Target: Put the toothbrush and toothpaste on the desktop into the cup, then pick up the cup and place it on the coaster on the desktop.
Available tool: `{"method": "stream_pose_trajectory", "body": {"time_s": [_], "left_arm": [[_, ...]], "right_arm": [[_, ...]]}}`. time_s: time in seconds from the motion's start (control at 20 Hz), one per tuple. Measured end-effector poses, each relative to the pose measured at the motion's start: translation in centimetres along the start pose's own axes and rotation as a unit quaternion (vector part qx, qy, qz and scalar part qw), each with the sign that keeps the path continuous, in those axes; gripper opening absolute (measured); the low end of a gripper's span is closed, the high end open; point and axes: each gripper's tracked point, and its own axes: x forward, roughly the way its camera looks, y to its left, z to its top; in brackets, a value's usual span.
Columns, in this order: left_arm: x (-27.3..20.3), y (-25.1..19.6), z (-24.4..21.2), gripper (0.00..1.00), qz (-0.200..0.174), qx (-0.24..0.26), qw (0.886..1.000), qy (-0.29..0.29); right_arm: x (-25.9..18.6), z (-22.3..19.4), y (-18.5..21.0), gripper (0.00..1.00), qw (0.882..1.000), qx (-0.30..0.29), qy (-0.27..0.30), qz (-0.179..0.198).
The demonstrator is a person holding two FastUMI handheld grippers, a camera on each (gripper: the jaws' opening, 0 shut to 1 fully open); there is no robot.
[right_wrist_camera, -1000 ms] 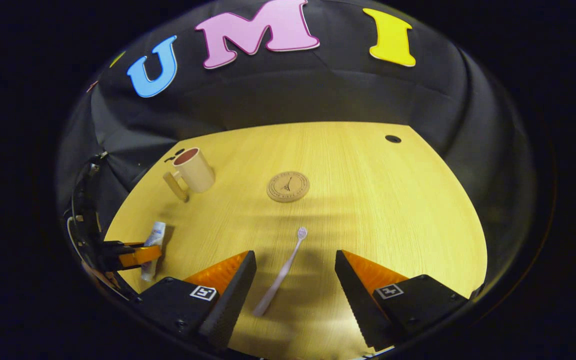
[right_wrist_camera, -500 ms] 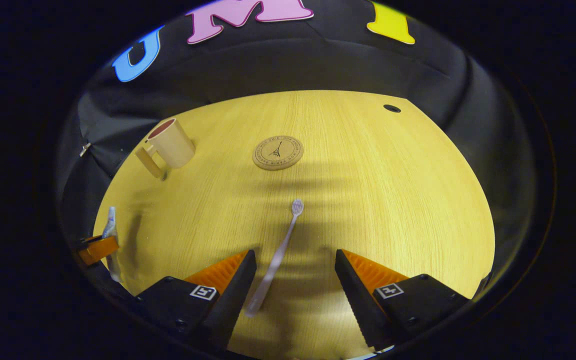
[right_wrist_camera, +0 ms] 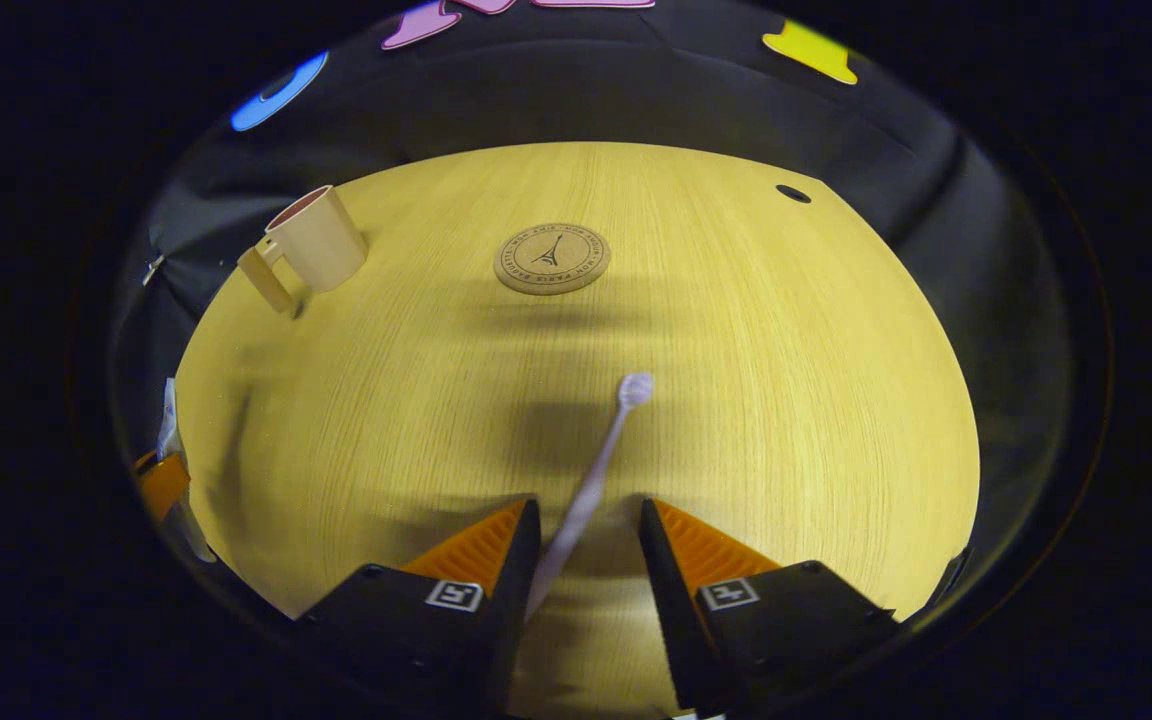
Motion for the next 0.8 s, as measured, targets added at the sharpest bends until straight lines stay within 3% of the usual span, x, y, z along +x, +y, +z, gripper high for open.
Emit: {"method": "stream_pose_trajectory", "body": {"time_s": [0.05,0.1,0.15,0.2,0.45,0.6,0.8], "left_arm": [[-0.04,-0.01,0.04,0.21,0.001,0.002,1.0,-0.001],[-0.07,0.04,0.17,0.21,0.001,0.004,1.0,-0.002],[-0.1,0.0,0.17,0.21,0.002,0.004,1.0,-0.002],[-0.14,-0.07,0.2,0.21,0.001,0.004,1.0,-0.003],[-0.14,-0.15,0.05,0.21,-0.001,0.001,1.0,-0.003],[0.07,-0.11,0.04,0.21,0.0,-0.003,1.0,0.0],[0.18,-0.25,0.84,0.22,-0.004,-0.005,1.0,-0.003]], "right_arm": [[0.04,-0.05,-0.03,0.57,1.0,-0.002,0.006,0.001],[0.17,0.18,-0.16,0.41,1.0,0.002,0.007,0.001],[0.12,0.17,-0.27,0.15,1.0,0.008,0.013,0.0],[0.26,0.17,-0.22,0.22,1.0,0.01,0.017,0.003],[0.03,0.2,0.27,0.07,0.999,-0.02,0.002,0.051],[-0.17,0.19,0.65,0.06,0.996,-0.004,0.016,0.088],[-0.49,0.72,-0.09,0.06,0.995,0.02,0.014,0.092]]}}
